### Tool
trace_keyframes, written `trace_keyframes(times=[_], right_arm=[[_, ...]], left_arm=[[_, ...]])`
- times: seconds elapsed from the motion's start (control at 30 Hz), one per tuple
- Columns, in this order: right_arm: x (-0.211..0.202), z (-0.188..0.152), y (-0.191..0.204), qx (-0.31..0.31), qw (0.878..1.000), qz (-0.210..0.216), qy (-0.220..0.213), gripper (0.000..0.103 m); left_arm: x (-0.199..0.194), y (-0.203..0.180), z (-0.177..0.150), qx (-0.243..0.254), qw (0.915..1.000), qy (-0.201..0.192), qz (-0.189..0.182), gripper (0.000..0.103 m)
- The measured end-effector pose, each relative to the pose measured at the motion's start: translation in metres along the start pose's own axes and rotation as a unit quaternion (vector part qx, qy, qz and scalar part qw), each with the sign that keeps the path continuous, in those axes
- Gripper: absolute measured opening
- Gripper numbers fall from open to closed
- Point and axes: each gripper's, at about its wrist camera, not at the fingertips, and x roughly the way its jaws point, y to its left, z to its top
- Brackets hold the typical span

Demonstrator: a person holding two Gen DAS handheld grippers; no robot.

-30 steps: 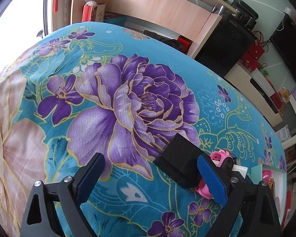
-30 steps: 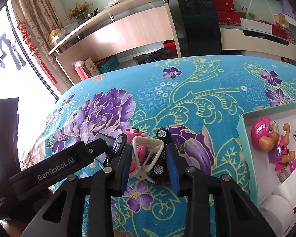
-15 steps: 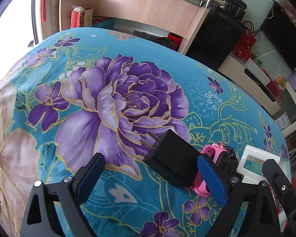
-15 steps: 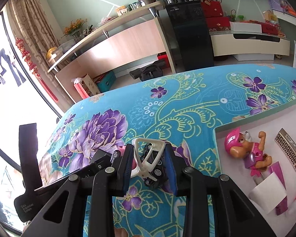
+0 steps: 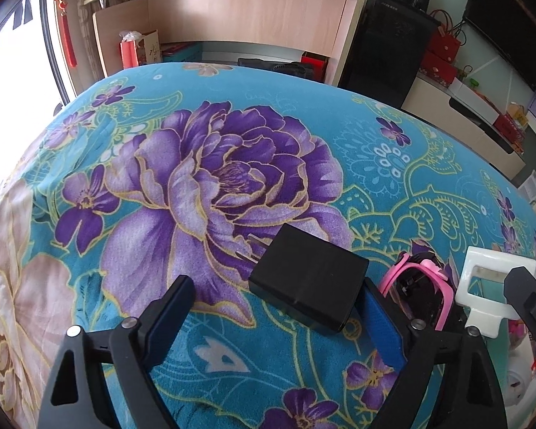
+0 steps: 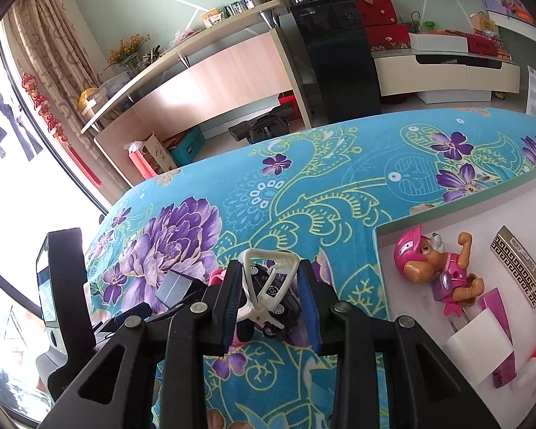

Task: Organize rigid objects

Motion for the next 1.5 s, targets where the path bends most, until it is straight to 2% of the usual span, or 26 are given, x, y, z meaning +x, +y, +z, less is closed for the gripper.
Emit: trace_keyframes(times=[0.07, 0.17, 0.23, 0.43, 0.57, 0.67, 0.83, 1.13, 1.27, 1.4, 1.5], right_arm=[[-0.001, 0.0, 0.0, 0.0, 1.0, -0.001, -0.001, 0.033], [-0.004, 0.001, 0.0, -0.002, 1.0, 0.001, -0.004, 0.033], [-0.008, 0.002, 0.0, -0.003, 1.0, 0.001, -0.009, 0.033], [-0.029, 0.006, -0.006, -0.001, 0.999, -0.004, -0.034, 0.033], [-0.049, 0.011, -0.023, 0.011, 0.998, -0.029, -0.059, 0.033], [-0.063, 0.014, -0.047, 0.034, 0.994, -0.067, -0.074, 0.033], [-0.084, 0.017, -0.094, 0.063, 0.984, -0.144, -0.088, 0.033], [-0.12, 0.011, -0.168, 0.133, 0.951, -0.258, -0.107, 0.033], [-0.126, 0.005, -0.19, 0.179, 0.938, -0.281, -0.101, 0.033], [-0.125, 0.001, -0.203, 0.2, 0.933, -0.286, -0.087, 0.033], [-0.121, 0.001, -0.206, 0.201, 0.934, -0.285, -0.073, 0.034]], left_arm=[[-0.003, -0.002, 0.001, 0.002, 0.9999, -0.008, -0.011, 0.059], [-0.005, -0.002, 0.002, 0.0, 0.9998, -0.011, -0.019, 0.059], [-0.01, -0.002, 0.004, -0.002, 0.9998, -0.015, -0.011, 0.059], [-0.049, -0.007, 0.011, -0.001, 0.9973, -0.072, -0.014, 0.059], [-0.074, -0.032, 0.014, 0.025, 0.993, -0.107, -0.043, 0.059], [-0.084, -0.061, 0.012, 0.06, 0.9885, -0.121, -0.067, 0.059], [-0.089, -0.119, 0.001, 0.122, 0.9792, -0.122, -0.106, 0.059], [-0.091, -0.211, -0.036, 0.225, 0.9555, -0.114, -0.153, 0.059], [-0.084, -0.237, -0.052, 0.259, 0.9477, -0.098, -0.158, 0.06], [-0.078, -0.25, -0.064, 0.279, 0.944, -0.084, -0.154, 0.06], [-0.076, -0.253, -0.067, 0.284, 0.9434, -0.076, -0.154, 0.061]])
